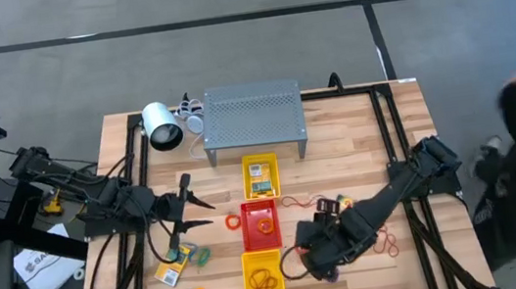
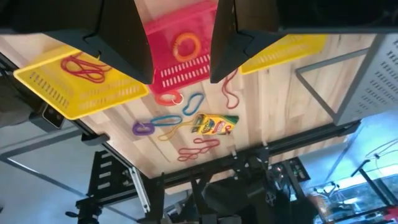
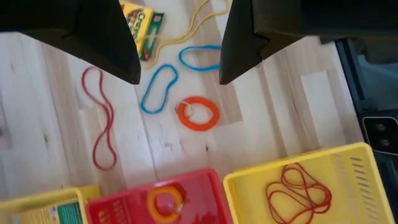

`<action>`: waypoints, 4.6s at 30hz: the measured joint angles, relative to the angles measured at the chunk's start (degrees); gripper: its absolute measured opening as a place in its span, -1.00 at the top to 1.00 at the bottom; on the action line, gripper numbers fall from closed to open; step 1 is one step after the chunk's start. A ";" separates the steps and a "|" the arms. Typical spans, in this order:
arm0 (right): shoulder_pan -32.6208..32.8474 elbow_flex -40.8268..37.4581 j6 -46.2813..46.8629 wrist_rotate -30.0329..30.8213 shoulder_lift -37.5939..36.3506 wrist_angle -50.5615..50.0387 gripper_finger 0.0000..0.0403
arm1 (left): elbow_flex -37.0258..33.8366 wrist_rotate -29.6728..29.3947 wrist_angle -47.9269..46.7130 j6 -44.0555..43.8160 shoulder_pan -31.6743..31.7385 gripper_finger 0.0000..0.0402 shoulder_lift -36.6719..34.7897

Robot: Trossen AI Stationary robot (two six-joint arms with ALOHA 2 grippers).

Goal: Pick & Place Office Desk Supplies
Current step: Put the red rubber band into the bottom yellow bin

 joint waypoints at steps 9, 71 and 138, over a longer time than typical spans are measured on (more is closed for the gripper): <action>6.57 0.00 10.37 7.43 0.00 -0.41 -0.06 | 0.00 0.07 -0.44 -2.19 0.00 0.24 0.00; -27.44 -56.75 -27.11 -8.35 -17.31 57.96 -0.06 | -7.39 0.24 -6.91 -5.82 17.05 0.24 -0.72; -21.54 -52.09 -21.49 -6.05 -6.13 57.41 -0.02 | -8.07 1.47 -3.52 -2.67 17.51 0.24 -0.85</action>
